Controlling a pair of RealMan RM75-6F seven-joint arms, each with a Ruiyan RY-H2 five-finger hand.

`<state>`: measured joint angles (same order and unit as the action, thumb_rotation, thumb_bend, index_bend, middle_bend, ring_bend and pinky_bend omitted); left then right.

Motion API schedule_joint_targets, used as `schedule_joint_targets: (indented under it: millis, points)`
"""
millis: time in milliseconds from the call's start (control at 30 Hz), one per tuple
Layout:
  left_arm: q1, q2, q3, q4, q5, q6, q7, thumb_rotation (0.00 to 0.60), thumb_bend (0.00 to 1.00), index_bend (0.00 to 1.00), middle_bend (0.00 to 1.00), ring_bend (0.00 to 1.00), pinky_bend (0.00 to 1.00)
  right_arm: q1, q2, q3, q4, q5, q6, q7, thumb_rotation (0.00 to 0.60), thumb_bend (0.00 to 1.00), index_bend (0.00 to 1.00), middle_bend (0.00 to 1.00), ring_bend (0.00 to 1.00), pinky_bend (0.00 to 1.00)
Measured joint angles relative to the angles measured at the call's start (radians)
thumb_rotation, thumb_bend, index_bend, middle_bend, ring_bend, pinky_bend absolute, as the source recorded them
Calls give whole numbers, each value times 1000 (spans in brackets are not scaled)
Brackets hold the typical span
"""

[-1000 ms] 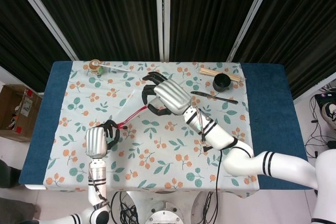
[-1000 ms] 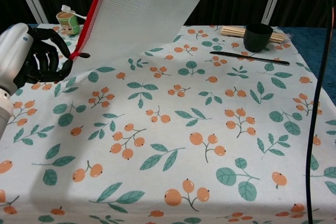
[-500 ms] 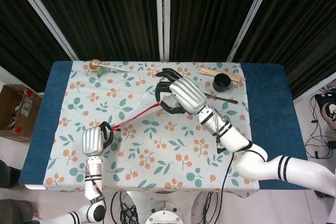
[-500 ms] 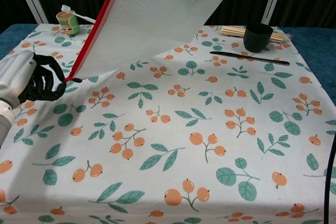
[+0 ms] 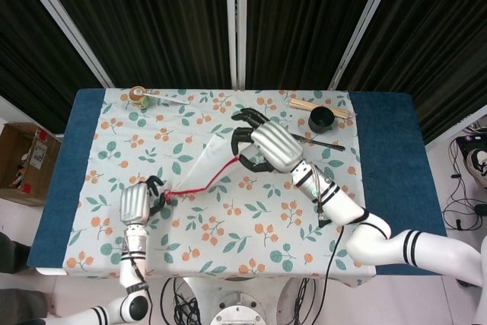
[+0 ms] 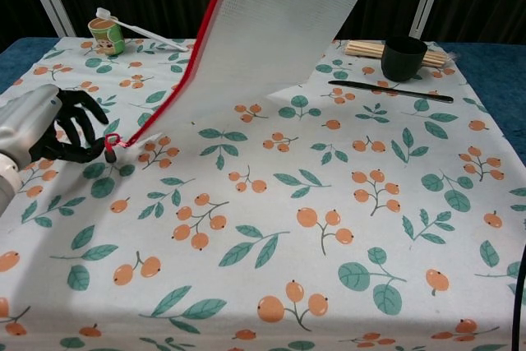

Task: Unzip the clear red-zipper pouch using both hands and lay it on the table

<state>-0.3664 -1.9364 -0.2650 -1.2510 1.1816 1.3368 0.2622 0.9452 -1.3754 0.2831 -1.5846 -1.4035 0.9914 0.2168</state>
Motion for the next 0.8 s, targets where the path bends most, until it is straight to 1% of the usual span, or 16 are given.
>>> schedule_joint_targets:
  millis: [67, 200, 267, 300, 333, 367, 400, 433, 467, 500, 533, 633, 733, 800]
  points:
    - [4, 52, -1, -73, -4, -4, 23, 600, 244, 102, 259, 262, 585, -13, -13, -33, 11, -35, 15, -2, 600, 485, 903, 430, 156, 110]
    - [16, 164, -3, -196, -12, 7, 114, 600, 236, 95, 229, 226, 513, -57, -41, -129, 50, -110, 49, 0, 600, 469, 812, 393, 150, 107]
    - [23, 221, -5, -253, -18, 19, 170, 600, 211, 95, 222, 212, 455, -78, -48, -170, 66, -130, 56, 2, 600, 422, 717, 358, 134, 88]
    - [27, 245, -7, -279, -21, 24, 189, 600, 205, 95, 221, 211, 445, -92, -49, -197, 72, -138, 54, 2, 600, 376, 621, 324, 110, 65]
    - [31, 268, -10, -302, -25, 28, 201, 600, 191, 95, 220, 210, 422, -101, -47, -215, 74, -140, 49, 2, 600, 305, 463, 267, 67, 33]
    - [36, 298, -13, -325, -28, 34, 208, 600, 169, 97, 220, 209, 380, -108, -43, -231, 74, -140, 39, 0, 600, 263, 345, 225, 42, 19]
    - [39, 319, -16, -336, -30, 36, 206, 600, 158, 99, 220, 208, 358, -113, -34, -245, 70, -135, 18, -7, 600, 189, 179, 153, 16, 5]
    - [43, 339, -18, -342, -31, 36, 199, 600, 149, 102, 218, 202, 322, -115, -24, -254, 63, -127, -3, -16, 600, 111, 59, 80, 1, 0]
    - [47, 362, -19, -345, -33, 34, 184, 600, 146, 106, 212, 193, 289, -116, -12, -263, 54, -115, -28, -29, 600, 62, 8, 36, 0, 0]
    - [50, 378, -19, -347, -32, 30, 168, 600, 143, 109, 206, 186, 264, -117, 9, -275, 38, -92, -68, -53, 600, 19, 0, 6, 0, 0]
    - [53, 392, -18, -346, -30, 25, 150, 600, 137, 113, 198, 175, 234, -117, 28, -283, 22, -69, -100, -77, 600, 2, 0, 0, 0, 0]
    - [68, 448, -5, -336, -10, 7, 75, 600, 107, 129, 182, 158, 205, -130, 93, -301, -44, 28, -184, -158, 600, 0, 0, 0, 0, 0]
    - [92, 510, 20, -306, 28, 1, -13, 600, 100, 152, 180, 158, 205, -162, 143, -310, -93, 90, -180, -192, 600, 1, 0, 0, 0, 0]
    - [116, 548, 42, -273, 52, 5, -74, 600, 101, 161, 180, 158, 205, -199, 171, -312, -115, 99, -120, -204, 600, 35, 0, 6, 0, 0]
